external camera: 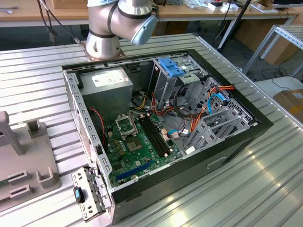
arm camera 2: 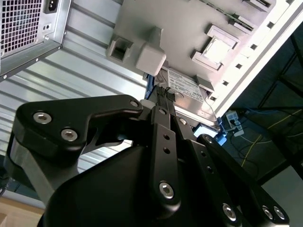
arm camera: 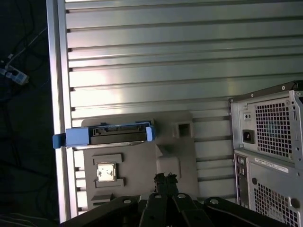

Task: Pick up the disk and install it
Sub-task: 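Reach for the disk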

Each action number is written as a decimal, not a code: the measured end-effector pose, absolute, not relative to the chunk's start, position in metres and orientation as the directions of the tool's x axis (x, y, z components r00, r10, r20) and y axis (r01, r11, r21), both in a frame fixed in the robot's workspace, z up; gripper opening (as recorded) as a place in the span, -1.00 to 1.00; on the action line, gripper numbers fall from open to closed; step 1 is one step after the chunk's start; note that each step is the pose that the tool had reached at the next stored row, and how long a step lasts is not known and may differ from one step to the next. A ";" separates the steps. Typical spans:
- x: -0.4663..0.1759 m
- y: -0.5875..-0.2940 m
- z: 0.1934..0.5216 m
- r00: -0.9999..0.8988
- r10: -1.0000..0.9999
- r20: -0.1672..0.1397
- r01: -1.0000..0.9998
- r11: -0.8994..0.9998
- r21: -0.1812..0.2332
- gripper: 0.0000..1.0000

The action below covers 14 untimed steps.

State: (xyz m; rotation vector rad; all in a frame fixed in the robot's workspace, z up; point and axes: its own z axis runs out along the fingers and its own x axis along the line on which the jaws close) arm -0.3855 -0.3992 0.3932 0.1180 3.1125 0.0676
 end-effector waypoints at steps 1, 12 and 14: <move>-0.387 -0.399 0.393 -0.997 0.076 -0.025 0.075 0.996 0.044 -0.79; -0.409 -0.399 0.393 -0.997 0.076 -0.025 0.075 0.996 0.044 -0.79; -0.413 -0.399 0.393 -0.997 0.076 -0.024 0.075 0.996 0.044 -0.79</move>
